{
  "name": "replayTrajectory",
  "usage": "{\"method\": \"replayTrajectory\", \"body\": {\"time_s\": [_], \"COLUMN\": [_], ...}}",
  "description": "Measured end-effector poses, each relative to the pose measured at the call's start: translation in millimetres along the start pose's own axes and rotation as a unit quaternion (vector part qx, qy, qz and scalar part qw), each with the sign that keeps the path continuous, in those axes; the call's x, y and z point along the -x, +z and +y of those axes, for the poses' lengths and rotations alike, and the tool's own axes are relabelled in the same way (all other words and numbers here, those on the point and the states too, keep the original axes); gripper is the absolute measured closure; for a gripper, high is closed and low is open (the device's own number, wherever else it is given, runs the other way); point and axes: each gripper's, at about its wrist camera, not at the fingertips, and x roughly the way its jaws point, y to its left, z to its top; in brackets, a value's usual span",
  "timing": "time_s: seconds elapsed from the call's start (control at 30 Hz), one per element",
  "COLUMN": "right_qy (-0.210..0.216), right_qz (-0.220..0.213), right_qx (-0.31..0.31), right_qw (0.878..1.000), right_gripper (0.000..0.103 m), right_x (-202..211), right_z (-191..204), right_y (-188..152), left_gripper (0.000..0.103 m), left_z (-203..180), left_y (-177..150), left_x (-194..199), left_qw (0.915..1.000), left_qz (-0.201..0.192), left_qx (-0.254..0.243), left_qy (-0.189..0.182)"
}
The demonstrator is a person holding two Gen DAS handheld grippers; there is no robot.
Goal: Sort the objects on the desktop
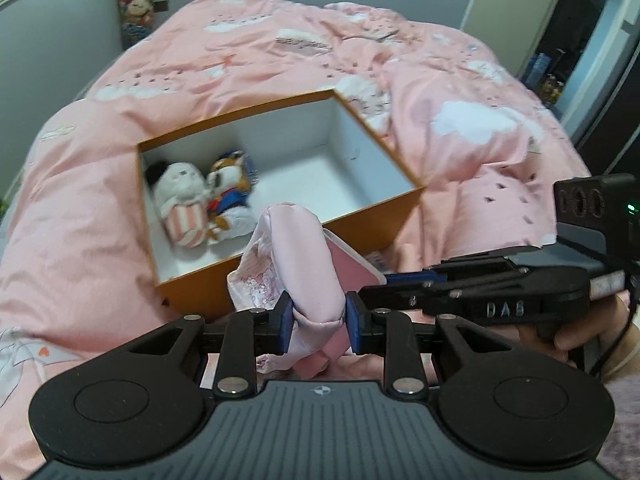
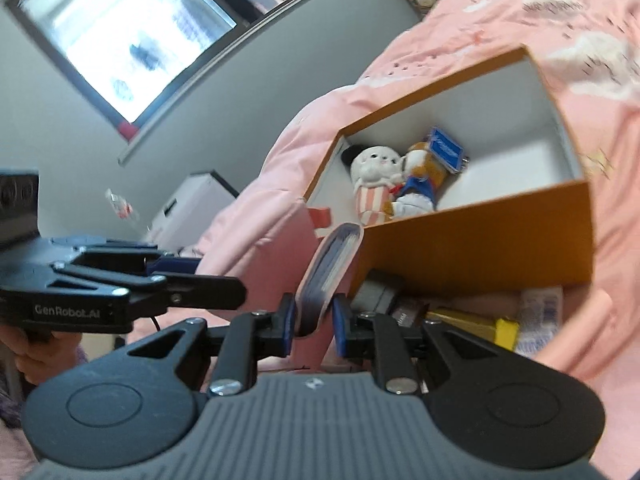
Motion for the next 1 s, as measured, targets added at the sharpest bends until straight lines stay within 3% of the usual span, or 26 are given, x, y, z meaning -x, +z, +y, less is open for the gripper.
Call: {"method": "replayTrajectory", "body": {"time_s": [0.1,0.33,0.6,1.0], "right_qy": [-0.022,-0.096,-0.133,-0.167], "right_qz": [-0.013,-0.015,-0.008,0.007], "right_qx": [-0.023,-0.067,-0.100,-0.107], "right_qw": [0.999,0.993,0.986,0.980], "right_gripper": [0.083,0.083,0.081,0.073], "right_x": [16.8,27.8,17.2,9.1], "right_z": [-14.6,-50.4,-76.0,-84.0], "right_y": [0.5,-3.4,-4.6,-8.7], "left_gripper": [0.073,0.073,0.072,0.068], "left_z": [-8.2,-28.8,-37.8,-54.6], "left_y": [3.8,6.1,20.9,21.3], "left_x": [-7.9,-39.5,-68.1,-97.7], "left_qw": [0.9993,0.9978,0.9969,0.9969], "left_qz": [0.012,0.037,0.040,0.020], "left_qx": [-0.004,-0.033,-0.033,-0.058], "left_qy": [-0.034,-0.044,-0.060,-0.049]}}
